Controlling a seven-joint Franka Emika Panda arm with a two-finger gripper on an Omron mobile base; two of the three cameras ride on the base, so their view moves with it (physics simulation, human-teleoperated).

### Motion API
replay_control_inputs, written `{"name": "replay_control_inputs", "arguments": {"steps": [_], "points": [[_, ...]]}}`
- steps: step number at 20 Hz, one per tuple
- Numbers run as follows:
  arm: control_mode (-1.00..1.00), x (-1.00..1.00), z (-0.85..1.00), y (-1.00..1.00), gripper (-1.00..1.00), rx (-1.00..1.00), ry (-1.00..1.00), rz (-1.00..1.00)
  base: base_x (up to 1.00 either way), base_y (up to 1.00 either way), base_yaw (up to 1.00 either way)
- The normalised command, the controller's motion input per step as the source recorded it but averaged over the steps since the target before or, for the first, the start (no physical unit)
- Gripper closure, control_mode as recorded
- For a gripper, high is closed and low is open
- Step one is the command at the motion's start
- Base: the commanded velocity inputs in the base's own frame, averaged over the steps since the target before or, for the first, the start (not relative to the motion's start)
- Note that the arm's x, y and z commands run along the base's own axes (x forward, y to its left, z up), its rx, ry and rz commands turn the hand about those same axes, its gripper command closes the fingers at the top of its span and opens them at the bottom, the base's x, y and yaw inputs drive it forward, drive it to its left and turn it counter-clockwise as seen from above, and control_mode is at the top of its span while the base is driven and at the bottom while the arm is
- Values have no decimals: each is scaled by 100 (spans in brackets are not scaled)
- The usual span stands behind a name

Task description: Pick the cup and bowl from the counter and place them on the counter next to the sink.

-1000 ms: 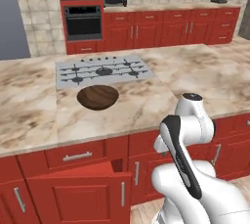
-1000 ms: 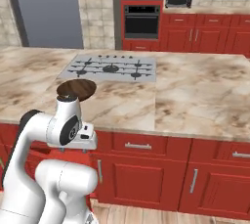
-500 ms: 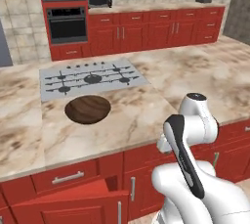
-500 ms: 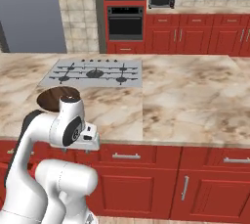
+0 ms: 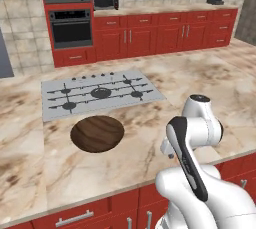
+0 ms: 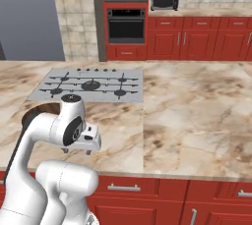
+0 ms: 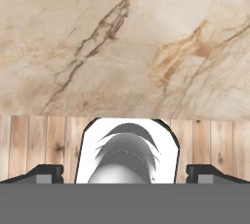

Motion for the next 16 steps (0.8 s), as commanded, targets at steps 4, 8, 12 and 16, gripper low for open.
{"name": "replay_control_inputs", "arguments": {"steps": [4,8,12,16], "points": [[100,0,0,0,-100,0,0,0,29,-16,-1],[100,0,0,0,-100,0,0,0,1,-2,0],[100,0,0,0,-100,0,0,0,0,0,0],[100,0,0,0,-100,0,0,0,0,0,0]]}}
